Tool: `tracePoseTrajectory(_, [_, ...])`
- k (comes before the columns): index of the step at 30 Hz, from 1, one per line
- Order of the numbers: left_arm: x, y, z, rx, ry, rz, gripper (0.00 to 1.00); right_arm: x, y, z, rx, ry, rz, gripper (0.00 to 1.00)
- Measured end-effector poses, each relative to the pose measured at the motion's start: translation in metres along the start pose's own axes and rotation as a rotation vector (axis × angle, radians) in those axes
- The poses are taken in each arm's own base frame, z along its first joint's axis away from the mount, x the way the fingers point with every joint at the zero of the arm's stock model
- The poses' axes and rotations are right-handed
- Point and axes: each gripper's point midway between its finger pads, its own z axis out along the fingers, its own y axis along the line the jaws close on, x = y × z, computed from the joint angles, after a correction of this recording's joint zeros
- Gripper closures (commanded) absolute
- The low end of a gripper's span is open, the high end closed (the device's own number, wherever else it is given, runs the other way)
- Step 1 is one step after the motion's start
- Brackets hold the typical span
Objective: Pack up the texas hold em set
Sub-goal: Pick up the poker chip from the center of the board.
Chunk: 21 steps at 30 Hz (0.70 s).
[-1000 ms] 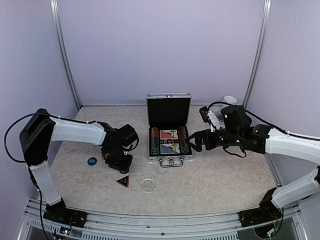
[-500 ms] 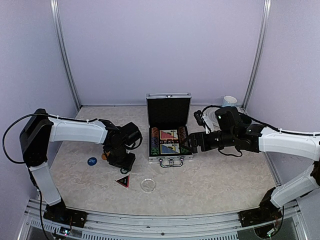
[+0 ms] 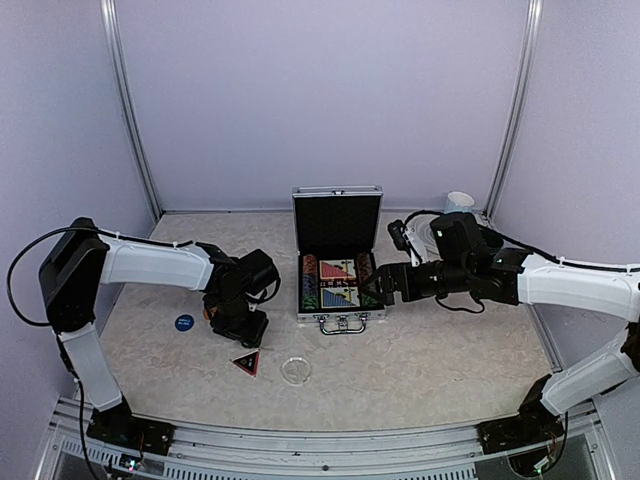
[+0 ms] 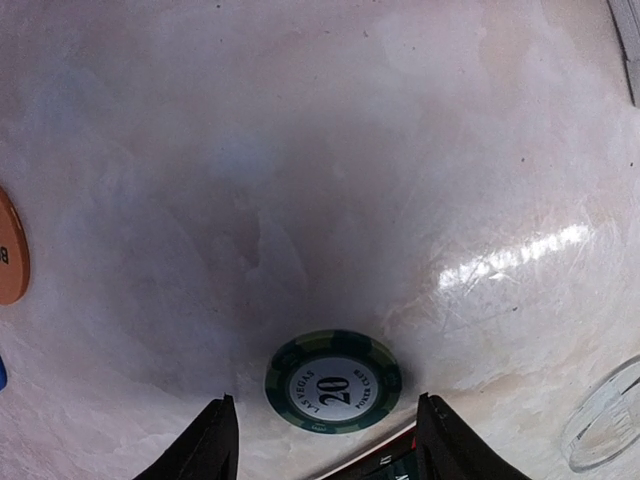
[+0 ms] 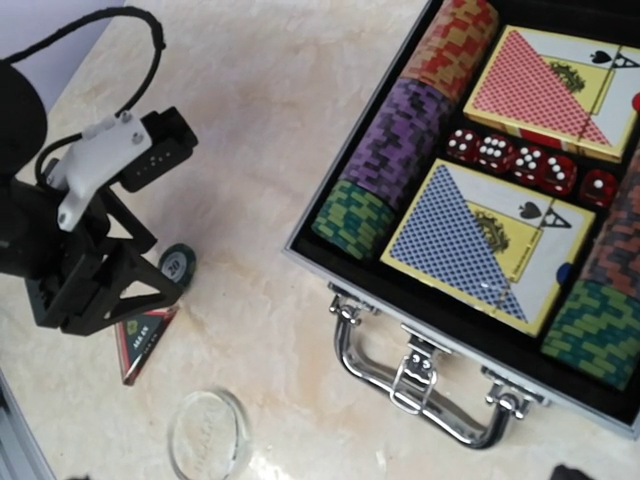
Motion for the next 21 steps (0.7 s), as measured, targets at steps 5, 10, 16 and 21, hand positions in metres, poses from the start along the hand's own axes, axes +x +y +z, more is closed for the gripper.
tracePoseTrajectory(5, [-0.0018, -0.0012, 0.0038, 0.015, 0.003, -0.005, 0.41, 0.0004, 0.0007, 0.0002, -0.001, 0.001, -0.001, 0.01])
tracePoseTrajectory(10, [-0.0018, -0.0036, 0.0074, 0.026, 0.007, -0.006, 0.45, 0.0008, 0.0009, 0.0003, 0.000, 0.001, -0.002, 0.01])
tracePoseTrajectory(16, [-0.0024, -0.0056, 0.0082, 0.037, 0.003, -0.008, 0.56, 0.0002, 0.0000, 0.0002, 0.006, -0.002, -0.003, 0.01])
tracePoseTrajectory(21, [-0.0018, -0.0077, 0.0082, 0.037, -0.003, -0.003, 0.60, -0.0001, -0.0007, 0.0002, 0.010, -0.004, -0.003, 0.01])
